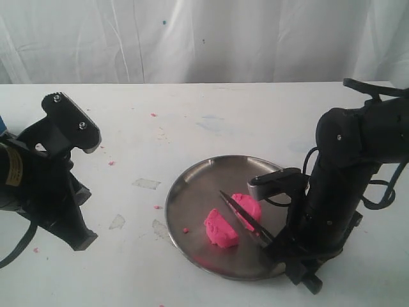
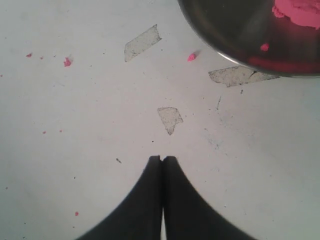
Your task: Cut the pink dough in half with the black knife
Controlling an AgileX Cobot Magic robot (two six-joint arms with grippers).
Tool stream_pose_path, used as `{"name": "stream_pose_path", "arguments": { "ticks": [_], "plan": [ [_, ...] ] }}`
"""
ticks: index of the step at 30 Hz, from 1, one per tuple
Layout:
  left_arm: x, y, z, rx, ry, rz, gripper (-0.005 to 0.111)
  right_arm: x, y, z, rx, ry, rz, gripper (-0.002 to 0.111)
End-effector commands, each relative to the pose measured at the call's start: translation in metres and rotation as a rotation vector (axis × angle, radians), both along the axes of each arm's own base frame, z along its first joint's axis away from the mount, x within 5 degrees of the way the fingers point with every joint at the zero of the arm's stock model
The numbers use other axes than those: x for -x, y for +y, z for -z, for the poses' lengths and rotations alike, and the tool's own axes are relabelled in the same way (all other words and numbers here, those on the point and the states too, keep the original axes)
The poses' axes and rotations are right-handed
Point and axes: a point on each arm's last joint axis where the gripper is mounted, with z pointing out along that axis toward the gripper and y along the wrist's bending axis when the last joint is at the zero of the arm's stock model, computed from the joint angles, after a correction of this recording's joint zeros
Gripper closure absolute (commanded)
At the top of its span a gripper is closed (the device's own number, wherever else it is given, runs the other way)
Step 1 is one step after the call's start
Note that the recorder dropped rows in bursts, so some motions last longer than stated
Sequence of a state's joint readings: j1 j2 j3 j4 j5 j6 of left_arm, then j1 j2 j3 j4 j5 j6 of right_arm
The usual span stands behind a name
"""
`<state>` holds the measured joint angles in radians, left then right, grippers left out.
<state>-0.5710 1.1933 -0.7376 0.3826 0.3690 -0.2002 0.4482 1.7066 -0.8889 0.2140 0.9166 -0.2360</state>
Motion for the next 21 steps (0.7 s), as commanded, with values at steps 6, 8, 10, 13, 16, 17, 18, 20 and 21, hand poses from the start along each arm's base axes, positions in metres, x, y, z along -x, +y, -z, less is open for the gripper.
{"name": "stream_pose_path", "arguments": {
  "ticks": [6, 8, 10, 13, 16, 17, 18, 20, 21],
  "plan": [
    [0.002, 0.001, 0.001, 0.009, 0.006, -0.009, 0.107, -0.006, 0.001, -0.003, 0.014, -0.038, 0.051, 0.103],
    [0.003, 0.001, 0.001, 0.010, 0.007, -0.010, 0.107, -0.008, 0.005, -0.007, -0.023, -0.045, 0.040, 0.103],
    [0.003, 0.001, 0.001, 0.012, 0.008, -0.010, 0.107, -0.011, 0.008, -0.015, -0.060, -0.068, 0.030, 0.103],
    [0.003, 0.001, 0.001, 0.014, 0.010, -0.011, 0.107, -0.019, 0.009, -0.026, -0.087, -0.184, 0.031, 0.103],
    [0.003, 0.001, 0.001, 0.014, 0.010, -0.011, 0.107, -0.032, 0.002, -0.032, -0.074, -0.312, 0.073, 0.103],
    [0.003, 0.001, 0.001, 0.014, 0.010, -0.011, 0.107, -0.035, -0.002, -0.032, -0.062, -0.331, 0.091, 0.103],
    [0.003, 0.001, 0.001, 0.014, 0.010, -0.011, 0.107, -0.037, -0.004, -0.031, -0.053, -0.336, 0.099, 0.103],
    [0.003, 0.001, 0.001, 0.016, 0.009, -0.011, 0.107, -0.040, -0.009, -0.027, -0.038, -0.332, 0.119, 0.103],
    [0.003, 0.001, 0.000, 0.017, 0.007, -0.011, 0.107, -0.041, -0.011, -0.026, -0.034, -0.329, 0.124, 0.103]
  ]
}}
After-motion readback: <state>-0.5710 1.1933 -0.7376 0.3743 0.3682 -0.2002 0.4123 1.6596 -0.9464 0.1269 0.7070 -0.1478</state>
